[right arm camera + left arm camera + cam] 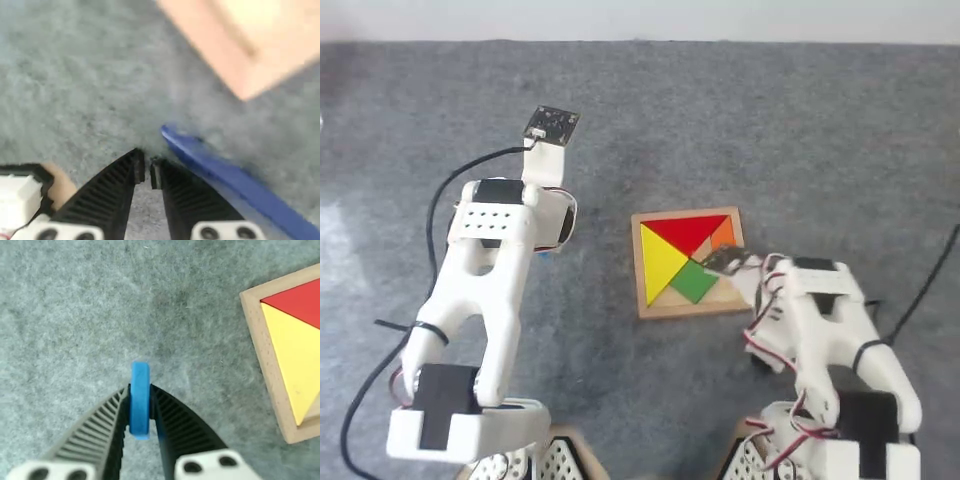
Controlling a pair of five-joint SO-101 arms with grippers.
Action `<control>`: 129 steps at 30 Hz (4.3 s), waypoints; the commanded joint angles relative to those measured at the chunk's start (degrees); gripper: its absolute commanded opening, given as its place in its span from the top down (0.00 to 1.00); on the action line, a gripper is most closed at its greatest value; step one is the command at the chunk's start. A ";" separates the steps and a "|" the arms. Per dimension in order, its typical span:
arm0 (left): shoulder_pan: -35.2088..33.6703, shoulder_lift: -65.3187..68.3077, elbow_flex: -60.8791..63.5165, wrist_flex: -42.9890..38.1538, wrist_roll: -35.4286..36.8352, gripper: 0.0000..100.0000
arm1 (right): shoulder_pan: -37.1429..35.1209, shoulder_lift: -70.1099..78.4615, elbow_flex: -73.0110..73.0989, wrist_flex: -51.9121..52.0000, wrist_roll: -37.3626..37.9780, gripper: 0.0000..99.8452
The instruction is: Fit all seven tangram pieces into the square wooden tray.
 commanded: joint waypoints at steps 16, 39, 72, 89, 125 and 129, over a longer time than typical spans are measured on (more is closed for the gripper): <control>-0.53 -3.25 -0.22 -0.53 -0.44 0.99 | 8.66 0.22 -20.31 4.44 -3.96 0.91; -0.53 -3.25 -0.13 -0.70 -0.44 0.99 | -8.40 12.26 -25.67 4.70 -42.20 0.91; -0.53 -3.25 -0.13 -0.79 -0.44 0.99 | -11.74 2.15 -20.22 0.84 -48.70 0.78; -0.53 -3.25 -0.13 -0.62 -0.44 0.99 | -4.88 7.16 -14.95 -4.53 -51.87 0.70; -0.44 -3.16 -0.13 -0.62 -0.44 0.99 | -3.82 7.60 -13.98 -2.24 -42.81 0.70; -0.53 -3.16 -0.13 -0.70 -0.44 0.99 | -3.82 7.60 -13.98 -2.59 -43.08 0.70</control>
